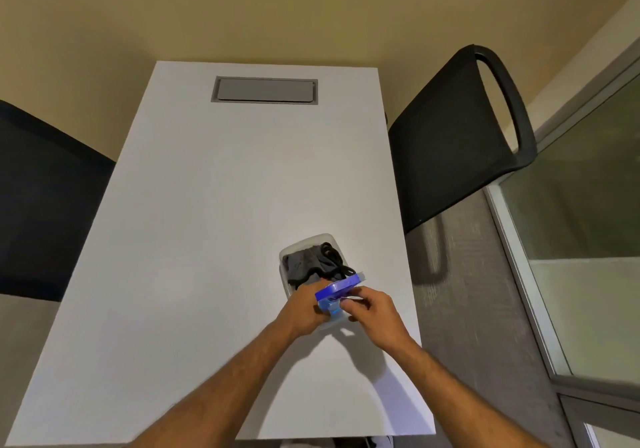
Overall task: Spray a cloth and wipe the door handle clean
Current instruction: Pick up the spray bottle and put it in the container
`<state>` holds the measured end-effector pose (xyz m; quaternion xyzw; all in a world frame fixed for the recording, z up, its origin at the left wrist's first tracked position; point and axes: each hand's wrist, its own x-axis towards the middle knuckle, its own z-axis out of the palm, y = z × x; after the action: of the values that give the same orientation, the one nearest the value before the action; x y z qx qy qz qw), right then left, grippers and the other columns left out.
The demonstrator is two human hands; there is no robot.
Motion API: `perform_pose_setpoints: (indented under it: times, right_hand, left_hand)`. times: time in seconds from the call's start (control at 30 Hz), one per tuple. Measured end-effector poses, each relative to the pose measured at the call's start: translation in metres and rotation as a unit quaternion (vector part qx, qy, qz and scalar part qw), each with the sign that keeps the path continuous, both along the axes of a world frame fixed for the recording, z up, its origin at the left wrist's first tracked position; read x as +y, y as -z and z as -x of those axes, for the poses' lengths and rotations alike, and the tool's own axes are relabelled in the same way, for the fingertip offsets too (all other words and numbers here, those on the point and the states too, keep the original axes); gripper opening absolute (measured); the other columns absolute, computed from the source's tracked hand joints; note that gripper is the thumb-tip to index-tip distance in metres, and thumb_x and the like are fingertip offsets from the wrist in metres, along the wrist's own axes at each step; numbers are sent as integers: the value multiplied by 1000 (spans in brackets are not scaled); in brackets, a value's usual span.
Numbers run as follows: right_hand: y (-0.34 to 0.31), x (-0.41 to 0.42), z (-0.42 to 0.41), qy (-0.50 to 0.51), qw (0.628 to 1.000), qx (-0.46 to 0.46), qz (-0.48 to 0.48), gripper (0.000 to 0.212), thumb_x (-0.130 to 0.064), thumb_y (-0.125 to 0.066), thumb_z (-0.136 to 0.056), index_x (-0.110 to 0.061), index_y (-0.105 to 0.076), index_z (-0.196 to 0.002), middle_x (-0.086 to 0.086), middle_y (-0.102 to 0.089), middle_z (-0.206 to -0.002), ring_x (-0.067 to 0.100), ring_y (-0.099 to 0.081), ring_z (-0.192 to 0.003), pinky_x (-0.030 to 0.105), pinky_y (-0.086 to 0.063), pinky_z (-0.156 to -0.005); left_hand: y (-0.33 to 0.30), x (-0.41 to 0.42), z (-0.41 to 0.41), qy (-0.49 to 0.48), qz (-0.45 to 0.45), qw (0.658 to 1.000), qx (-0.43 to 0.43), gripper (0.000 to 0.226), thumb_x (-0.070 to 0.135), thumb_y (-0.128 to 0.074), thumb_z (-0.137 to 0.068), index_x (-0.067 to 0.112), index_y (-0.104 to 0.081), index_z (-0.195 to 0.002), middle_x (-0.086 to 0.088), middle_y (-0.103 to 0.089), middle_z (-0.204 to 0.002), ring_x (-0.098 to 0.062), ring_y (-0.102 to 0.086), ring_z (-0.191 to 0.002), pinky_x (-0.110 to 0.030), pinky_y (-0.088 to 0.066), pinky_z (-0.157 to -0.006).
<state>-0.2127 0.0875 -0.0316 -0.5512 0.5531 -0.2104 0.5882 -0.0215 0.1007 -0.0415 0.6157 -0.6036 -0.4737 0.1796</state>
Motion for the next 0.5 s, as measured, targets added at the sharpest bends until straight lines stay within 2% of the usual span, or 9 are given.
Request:
perform_pose_setpoints:
  times: [0.13,0.23,0.3,0.4,0.5]
  right_hand:
    - [-1,-3,0,-29,999,27,13,29,-28,-76,-88,-38,-67,-114,-21,-74,-104,-2,-69,-100,9,-53,-76]
    - [4,0,-2,-33,998,51,16,33,-25,-77,-88,-27,-68,-119,-12,-73,-109,1,-70,-100,12,-54,-81]
    - [6,4,-6,-26,998,61,20,34,-22,-76,-89,-21,-68,-122,-6,-73,-110,5,-70,-101,17,-56,-85]
    - [7,11,-10,-17,999,45,22,31,-15,-75,-90,-29,-68,-117,-5,-74,-108,8,-72,-98,26,-60,-87]
    - [8,12,-12,-16,998,48,30,32,-9,-70,-92,-34,-67,-113,-6,-74,-105,5,-71,-94,22,-60,-80]
  left_hand:
    - [0,-4,-3,22,-6,1000,-3,32,10,-73,-84,9,-67,-115,-1,-70,-100,-18,-64,-85,-28,-54,-77]
    - [0,-5,-6,44,-15,999,1,27,16,-70,-79,11,-68,-106,0,-69,-94,-15,-63,-81,-31,-54,-75]
    - [0,-5,-11,59,-18,998,3,29,13,-71,-78,10,-69,-108,-2,-71,-97,-20,-66,-85,-36,-57,-80]
    - [0,-3,-17,73,-24,997,11,43,17,-71,-79,8,-69,-120,-9,-74,-108,-25,-69,-94,-40,-58,-88]
    - [3,0,-20,70,-34,997,16,47,15,-71,-81,11,-65,-128,-8,-72,-115,-25,-68,-101,-43,-57,-94]
